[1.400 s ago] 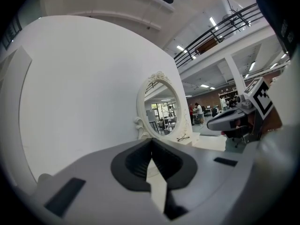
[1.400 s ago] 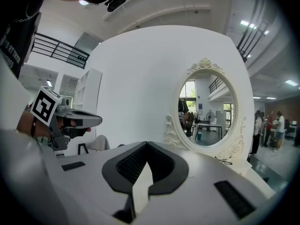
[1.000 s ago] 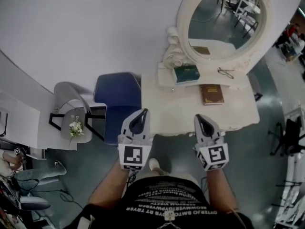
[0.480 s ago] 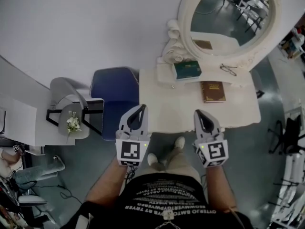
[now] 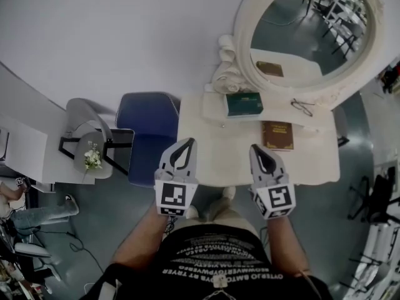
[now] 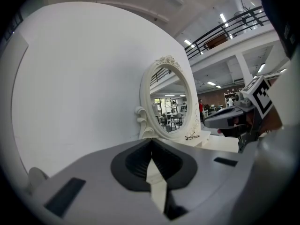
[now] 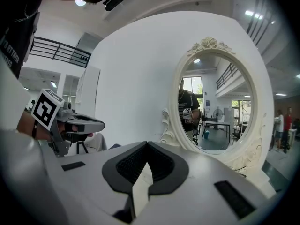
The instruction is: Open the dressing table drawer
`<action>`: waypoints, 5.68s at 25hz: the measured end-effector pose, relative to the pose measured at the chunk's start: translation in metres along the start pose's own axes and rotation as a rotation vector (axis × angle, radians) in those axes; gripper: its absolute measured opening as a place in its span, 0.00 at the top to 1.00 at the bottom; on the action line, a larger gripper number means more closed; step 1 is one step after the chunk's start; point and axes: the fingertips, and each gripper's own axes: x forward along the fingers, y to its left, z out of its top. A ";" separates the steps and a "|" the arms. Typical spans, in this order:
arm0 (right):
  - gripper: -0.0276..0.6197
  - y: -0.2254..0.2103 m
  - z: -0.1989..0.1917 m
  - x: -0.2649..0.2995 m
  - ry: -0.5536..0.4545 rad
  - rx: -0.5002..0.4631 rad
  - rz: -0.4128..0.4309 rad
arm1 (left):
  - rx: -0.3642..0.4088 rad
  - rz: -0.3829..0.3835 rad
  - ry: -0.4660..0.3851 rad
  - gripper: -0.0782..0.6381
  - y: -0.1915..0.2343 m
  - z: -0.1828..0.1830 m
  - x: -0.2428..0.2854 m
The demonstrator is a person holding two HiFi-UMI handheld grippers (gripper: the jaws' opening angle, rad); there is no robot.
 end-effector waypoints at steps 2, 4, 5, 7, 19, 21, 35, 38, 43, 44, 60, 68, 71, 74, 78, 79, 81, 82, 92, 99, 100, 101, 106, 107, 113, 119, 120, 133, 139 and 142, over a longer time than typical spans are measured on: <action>0.95 -0.009 0.001 0.006 0.000 0.005 0.013 | -0.002 0.010 0.015 0.88 -0.001 -0.002 0.011; 0.95 -0.018 0.000 0.010 -0.002 0.001 0.027 | -0.010 0.017 0.031 0.88 -0.004 -0.006 0.020; 0.95 -0.022 0.000 0.012 -0.002 0.000 0.034 | -0.016 0.020 0.038 0.88 -0.005 -0.008 0.025; 0.95 -0.030 -0.003 0.015 0.005 0.002 0.043 | -0.024 0.026 0.052 0.88 -0.009 -0.013 0.034; 0.95 -0.061 -0.020 0.040 0.043 0.012 0.084 | -0.049 0.037 0.133 0.88 -0.019 -0.050 0.090; 0.95 -0.063 -0.023 0.043 0.036 0.015 0.084 | -0.053 0.038 0.154 0.88 -0.019 -0.060 0.098; 0.95 -0.082 -0.046 0.069 0.052 0.053 0.082 | -0.098 0.001 0.227 0.88 -0.043 -0.107 0.145; 0.95 -0.089 -0.053 0.074 0.047 0.034 0.073 | -0.106 -0.002 0.243 0.88 -0.046 -0.120 0.155; 0.95 -0.096 -0.056 0.079 0.034 0.042 0.075 | -0.124 -0.012 0.272 0.88 -0.055 -0.136 0.168; 0.95 -0.097 -0.057 0.080 0.039 0.046 0.075 | -0.127 -0.014 0.277 0.88 -0.056 -0.139 0.170; 0.95 -0.119 -0.082 0.085 0.087 0.057 0.074 | -0.149 -0.052 0.391 0.84 -0.084 -0.195 0.215; 0.95 -0.117 -0.081 0.094 0.078 0.059 0.095 | -0.185 -0.043 0.429 0.78 -0.088 -0.222 0.229; 0.95 -0.118 -0.087 0.096 0.090 0.065 0.096 | -0.189 -0.044 0.462 0.76 -0.089 -0.234 0.233; 0.95 -0.116 -0.092 0.097 0.100 0.073 0.105 | -0.199 -0.047 0.488 0.75 -0.091 -0.244 0.236; 0.95 -0.115 -0.094 0.099 0.102 0.075 0.117 | -0.218 -0.045 0.521 0.73 -0.094 -0.257 0.242; 0.95 -0.114 -0.094 0.100 0.105 0.078 0.120 | -0.222 -0.042 0.524 0.72 -0.094 -0.259 0.244; 0.95 -0.114 -0.096 0.100 0.111 0.086 0.122 | -0.225 -0.038 0.521 0.71 -0.094 -0.262 0.249; 0.95 -0.114 -0.097 0.100 0.112 0.090 0.121 | -0.227 -0.036 0.518 0.71 -0.094 -0.262 0.251; 0.95 -0.114 -0.097 0.104 0.120 0.103 0.127 | -0.238 -0.006 0.563 0.71 -0.091 -0.275 0.262; 0.95 -0.118 -0.099 0.099 0.123 0.105 0.115 | -0.228 0.023 0.576 0.72 -0.088 -0.275 0.262; 0.95 -0.117 -0.098 0.098 0.123 0.100 0.117 | -0.227 0.027 0.578 0.73 -0.088 -0.275 0.262; 0.95 -0.117 -0.099 0.097 0.123 0.097 0.117 | -0.228 0.029 0.580 0.73 -0.089 -0.275 0.262; 0.95 -0.115 -0.101 0.094 0.137 0.097 0.117 | -0.233 0.032 0.590 0.76 -0.090 -0.278 0.263; 0.95 -0.115 -0.101 0.094 0.136 0.094 0.117 | -0.233 0.032 0.592 0.76 -0.090 -0.278 0.263; 0.95 -0.112 -0.099 0.090 0.128 0.095 0.116 | -0.223 0.027 0.594 0.77 -0.091 -0.276 0.262; 0.95 -0.112 -0.096 0.086 0.119 0.092 0.105 | -0.216 0.018 0.598 0.77 -0.092 -0.277 0.259; 0.95 -0.112 -0.096 0.086 0.117 0.089 0.103 | -0.216 0.017 0.601 0.77 -0.092 -0.277 0.258; 0.95 -0.106 -0.093 0.082 0.113 0.081 0.098 | -0.216 0.001 0.621 0.77 -0.098 -0.280 0.250; 0.95 -0.101 -0.086 0.081 0.108 0.092 0.098 | -0.202 -0.016 0.635 0.77 -0.100 -0.282 0.244; 0.95 -0.100 -0.083 0.081 0.089 0.093 0.095 | -0.202 -0.023 0.639 0.77 -0.102 -0.284 0.242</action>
